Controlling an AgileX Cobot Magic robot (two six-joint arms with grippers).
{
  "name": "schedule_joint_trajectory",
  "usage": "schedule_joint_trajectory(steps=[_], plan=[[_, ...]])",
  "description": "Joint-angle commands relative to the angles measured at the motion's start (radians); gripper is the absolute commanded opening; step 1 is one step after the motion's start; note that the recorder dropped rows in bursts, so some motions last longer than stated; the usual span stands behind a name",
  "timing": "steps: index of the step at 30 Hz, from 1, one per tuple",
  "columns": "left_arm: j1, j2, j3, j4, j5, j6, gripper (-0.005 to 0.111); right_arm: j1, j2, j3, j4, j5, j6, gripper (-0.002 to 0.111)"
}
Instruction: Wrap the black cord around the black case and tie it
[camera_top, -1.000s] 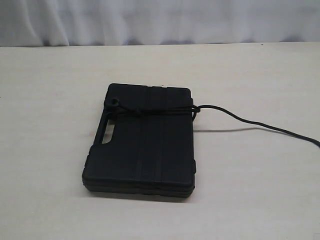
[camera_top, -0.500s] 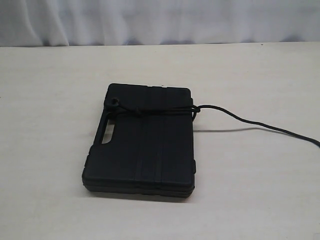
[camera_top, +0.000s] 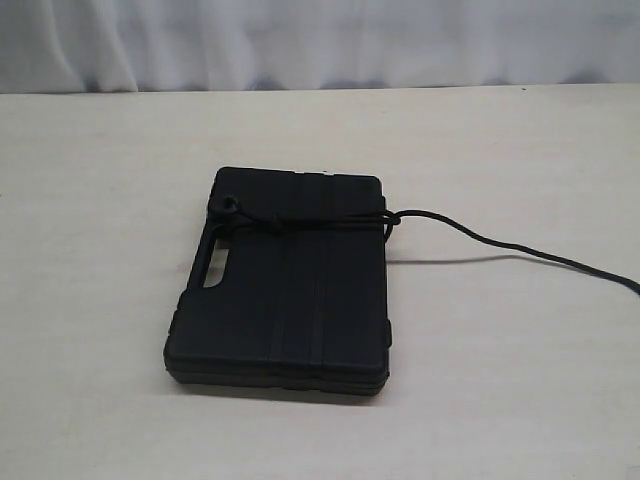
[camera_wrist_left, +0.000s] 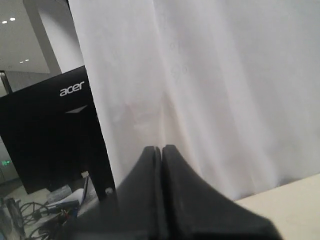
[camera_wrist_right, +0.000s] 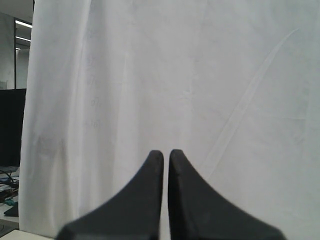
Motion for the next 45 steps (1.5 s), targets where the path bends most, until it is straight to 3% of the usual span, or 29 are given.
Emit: schedule_joint_trajectory(steps=[1,12,22,29,45], plan=[[0.008,-0.003,0.052,-0.034,0.003,-0.01,0.0,-0.002,-0.005,0.005,-0.004,-0.002,0.0,0.004],[0.008,-0.003,0.188,-0.079,0.031,-0.01,0.0,-0.002,-0.005,0.005,-0.004,-0.002,0.0,0.004],[0.009,-0.003,0.188,-0.079,0.107,-0.055,0.0,-0.002,-0.005,0.005,-0.004,-0.002,0.0,0.004],[0.009,-0.003,0.188,-0.071,0.273,-0.055,0.0,-0.002,-0.005,0.005,-0.004,-0.002,0.0,0.004],[0.009,-0.003,0.188,-0.071,0.266,-0.055,0.0,-0.002,-0.005,0.005,-0.004,-0.002,0.0,0.004]])
